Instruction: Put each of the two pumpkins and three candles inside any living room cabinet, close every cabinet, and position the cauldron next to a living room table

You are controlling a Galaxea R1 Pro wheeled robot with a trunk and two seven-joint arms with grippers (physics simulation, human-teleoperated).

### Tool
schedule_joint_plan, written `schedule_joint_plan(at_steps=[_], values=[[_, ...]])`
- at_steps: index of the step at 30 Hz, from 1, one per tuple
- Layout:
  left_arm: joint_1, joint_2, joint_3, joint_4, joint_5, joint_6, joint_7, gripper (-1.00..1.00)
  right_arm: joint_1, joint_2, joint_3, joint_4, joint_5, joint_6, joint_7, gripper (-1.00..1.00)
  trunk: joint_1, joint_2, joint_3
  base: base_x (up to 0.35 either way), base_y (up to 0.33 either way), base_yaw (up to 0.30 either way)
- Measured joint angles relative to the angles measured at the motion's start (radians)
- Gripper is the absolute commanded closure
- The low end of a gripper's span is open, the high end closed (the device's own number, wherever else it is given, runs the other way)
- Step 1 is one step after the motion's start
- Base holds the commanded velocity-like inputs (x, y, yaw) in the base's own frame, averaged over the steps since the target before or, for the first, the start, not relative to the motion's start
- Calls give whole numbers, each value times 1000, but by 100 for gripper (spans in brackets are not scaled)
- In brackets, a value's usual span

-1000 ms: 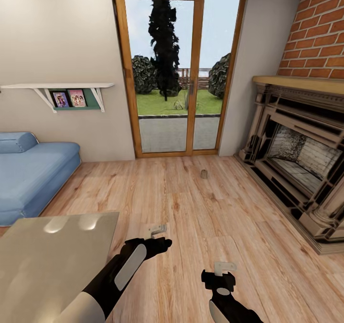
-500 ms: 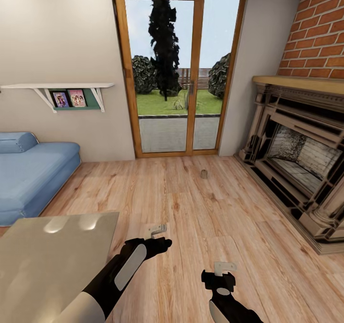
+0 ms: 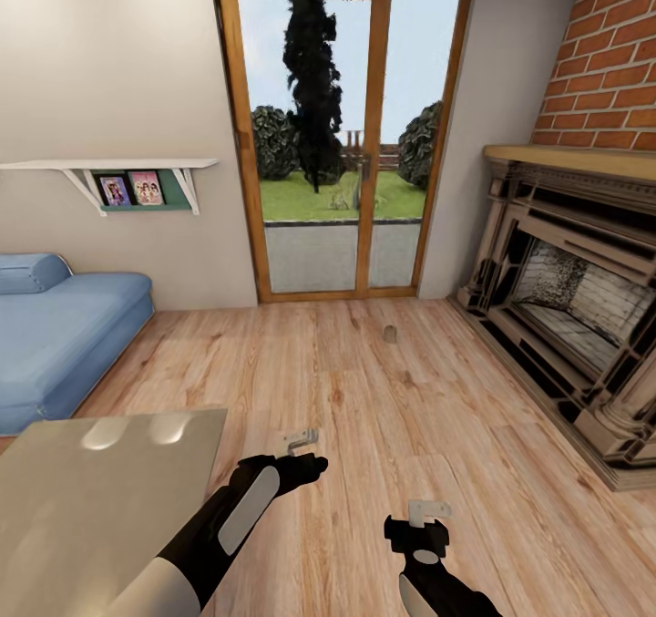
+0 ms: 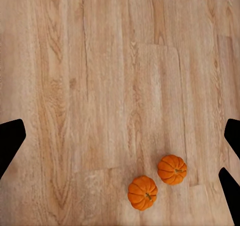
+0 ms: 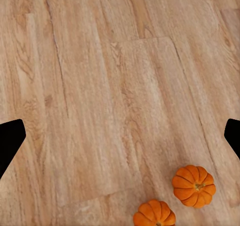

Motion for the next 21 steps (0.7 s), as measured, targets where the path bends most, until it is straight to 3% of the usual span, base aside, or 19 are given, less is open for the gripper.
schedule_joint_plan(at_steps=[21], values=[[0, 0, -1, 0, 0, 0, 0, -100, 0, 0, 0, 0, 0, 0, 0, -100, 0, 0, 1, 69, 15, -19]])
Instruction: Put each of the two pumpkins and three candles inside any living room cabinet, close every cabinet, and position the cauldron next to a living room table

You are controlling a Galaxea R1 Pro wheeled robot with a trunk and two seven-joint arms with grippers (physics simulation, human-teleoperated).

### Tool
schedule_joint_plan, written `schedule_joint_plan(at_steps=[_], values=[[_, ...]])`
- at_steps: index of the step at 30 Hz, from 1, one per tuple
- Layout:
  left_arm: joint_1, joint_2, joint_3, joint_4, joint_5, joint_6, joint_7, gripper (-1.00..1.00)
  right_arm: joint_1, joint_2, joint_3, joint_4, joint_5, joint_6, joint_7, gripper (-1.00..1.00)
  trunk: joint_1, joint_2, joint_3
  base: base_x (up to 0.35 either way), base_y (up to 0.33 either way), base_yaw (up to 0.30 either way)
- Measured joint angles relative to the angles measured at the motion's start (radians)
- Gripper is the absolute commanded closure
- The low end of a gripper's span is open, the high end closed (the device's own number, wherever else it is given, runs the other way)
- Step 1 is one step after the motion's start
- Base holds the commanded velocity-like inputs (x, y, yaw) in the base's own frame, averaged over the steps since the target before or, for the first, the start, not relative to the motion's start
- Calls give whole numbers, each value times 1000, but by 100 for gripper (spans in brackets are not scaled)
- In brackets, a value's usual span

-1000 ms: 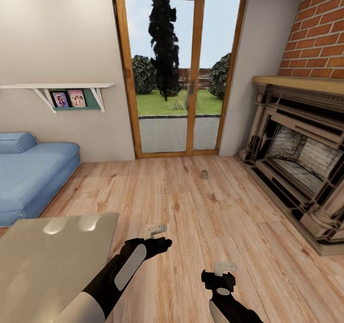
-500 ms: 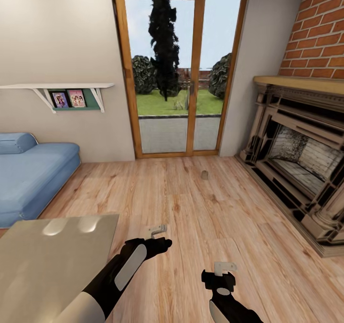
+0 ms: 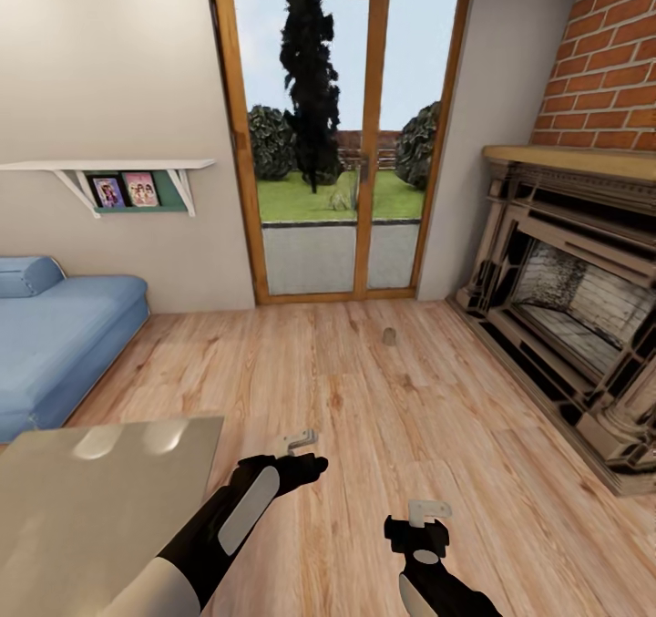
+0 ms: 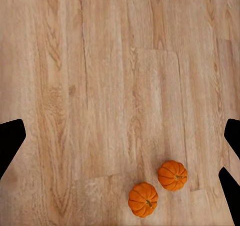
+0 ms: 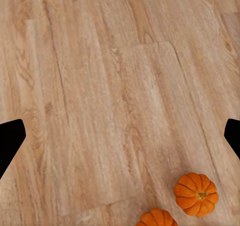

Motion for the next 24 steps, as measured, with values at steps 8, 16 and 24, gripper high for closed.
schedule_joint_plan(at_steps=[8, 16, 24], values=[[0, 0, 5, 0, 0, 0, 0, -100, 0, 0, 0, 0, 0, 0, 0, -100, 0, 0, 1, 5, 27, -27], [0, 0, 6, 0, 0, 0, 0, -100, 0, 0, 0, 0, -1, 0, 11, -100, 0, 0, 2, 38, 82, -135], [0, 0, 5, 0, 0, 0, 0, -100, 0, 0, -1, 1, -1, 0, 37, -100, 0, 0, 5, 27, 32, -255]])
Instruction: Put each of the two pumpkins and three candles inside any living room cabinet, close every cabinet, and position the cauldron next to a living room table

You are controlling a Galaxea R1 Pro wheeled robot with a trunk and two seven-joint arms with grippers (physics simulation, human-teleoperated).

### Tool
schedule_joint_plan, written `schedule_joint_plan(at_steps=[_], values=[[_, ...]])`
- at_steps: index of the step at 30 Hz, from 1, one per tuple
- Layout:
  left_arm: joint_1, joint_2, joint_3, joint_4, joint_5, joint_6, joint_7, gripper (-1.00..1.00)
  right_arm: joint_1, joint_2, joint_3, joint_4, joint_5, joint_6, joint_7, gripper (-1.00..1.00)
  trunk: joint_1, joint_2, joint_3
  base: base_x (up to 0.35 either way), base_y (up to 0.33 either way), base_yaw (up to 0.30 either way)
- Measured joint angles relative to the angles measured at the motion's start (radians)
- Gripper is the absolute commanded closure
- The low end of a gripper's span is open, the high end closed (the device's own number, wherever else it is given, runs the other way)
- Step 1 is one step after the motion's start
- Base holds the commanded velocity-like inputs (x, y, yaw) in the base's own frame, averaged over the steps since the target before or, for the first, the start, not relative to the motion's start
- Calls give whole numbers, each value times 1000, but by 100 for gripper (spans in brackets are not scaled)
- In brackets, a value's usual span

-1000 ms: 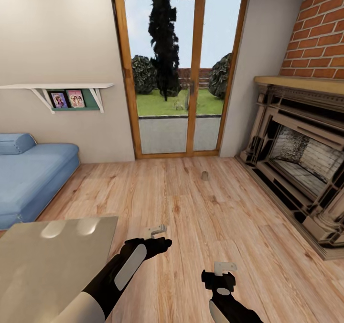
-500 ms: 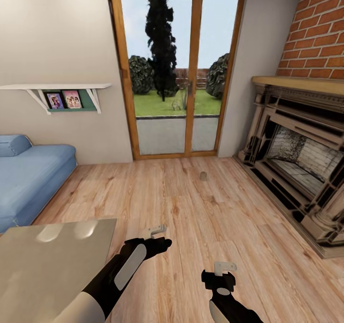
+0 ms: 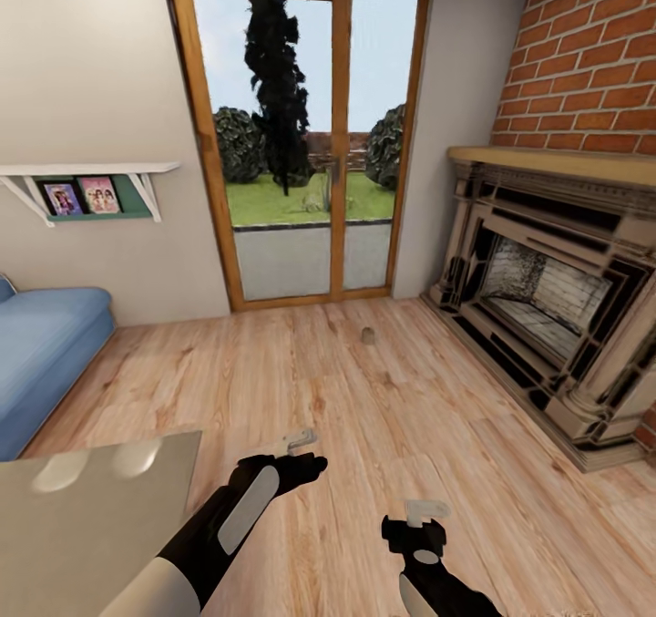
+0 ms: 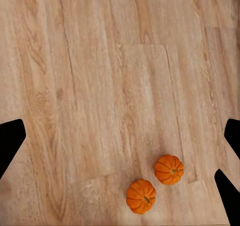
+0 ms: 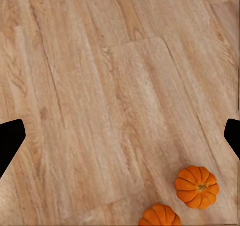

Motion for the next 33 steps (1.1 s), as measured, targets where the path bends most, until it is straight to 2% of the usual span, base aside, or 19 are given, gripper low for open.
schedule_joint_plan(at_steps=[13, 25, 33], values=[[0, 1, 2, 0, 0, 0, 0, -100, 0, 0, 0, 0, 0, 0, 1, -100, 0, 0, 6, 0, 1, -268], [0, 2, 3, 0, 1, 0, 0, -100, 0, 0, 0, 0, 0, 0, 1, -100, 0, 0, 7, 28, 41, -58], [0, 2, 1, 0, 1, 0, 0, -100, 0, 0, 0, 0, 0, 0, 1, -100, 0, 0, 8, 38, 44, -226]])
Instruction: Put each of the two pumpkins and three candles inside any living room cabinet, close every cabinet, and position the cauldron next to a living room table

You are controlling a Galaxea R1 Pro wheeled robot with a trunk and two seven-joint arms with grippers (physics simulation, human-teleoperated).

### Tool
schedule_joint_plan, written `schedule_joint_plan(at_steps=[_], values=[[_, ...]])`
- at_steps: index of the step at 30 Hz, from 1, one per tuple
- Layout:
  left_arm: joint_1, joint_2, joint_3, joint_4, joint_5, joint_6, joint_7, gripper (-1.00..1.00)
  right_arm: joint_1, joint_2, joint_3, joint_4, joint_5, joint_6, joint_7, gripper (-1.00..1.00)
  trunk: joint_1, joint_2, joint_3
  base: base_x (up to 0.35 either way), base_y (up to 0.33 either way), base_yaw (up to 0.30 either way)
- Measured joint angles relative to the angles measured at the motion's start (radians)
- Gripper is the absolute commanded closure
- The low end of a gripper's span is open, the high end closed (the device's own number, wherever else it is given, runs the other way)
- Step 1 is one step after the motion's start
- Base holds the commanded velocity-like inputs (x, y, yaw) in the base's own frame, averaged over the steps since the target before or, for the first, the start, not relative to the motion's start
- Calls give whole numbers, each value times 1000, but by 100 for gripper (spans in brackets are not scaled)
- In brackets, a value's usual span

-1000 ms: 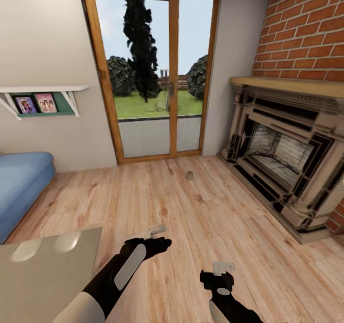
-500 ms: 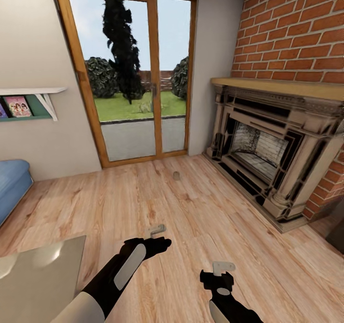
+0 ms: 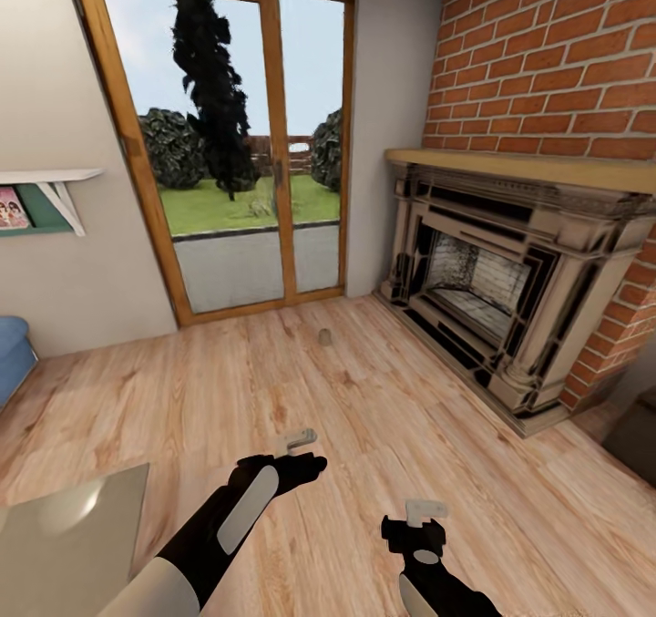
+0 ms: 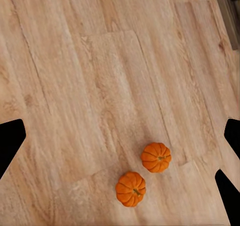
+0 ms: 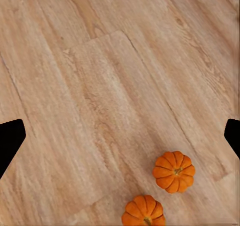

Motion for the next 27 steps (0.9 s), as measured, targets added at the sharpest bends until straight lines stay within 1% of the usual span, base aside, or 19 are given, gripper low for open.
schedule_joint_plan(at_steps=[4, 16, 27], values=[[0, 0, -1, 0, 0, 0, 0, -100, 0, 0, 0, -1, 0, 0, 0, -100, 0, 0, 1, 59, 2, -156], [0, 0, 0, 0, 0, 0, 0, -100, 0, 0, 1, -1, 2, 0, 0, -100, 0, 0, 1, 30, 26, -14], [0, 0, -3, 0, -1, 0, 0, -100, 0, 0, 2, -1, 1, 0, 0, -100, 0, 0, 1, 102, 69, -89]])
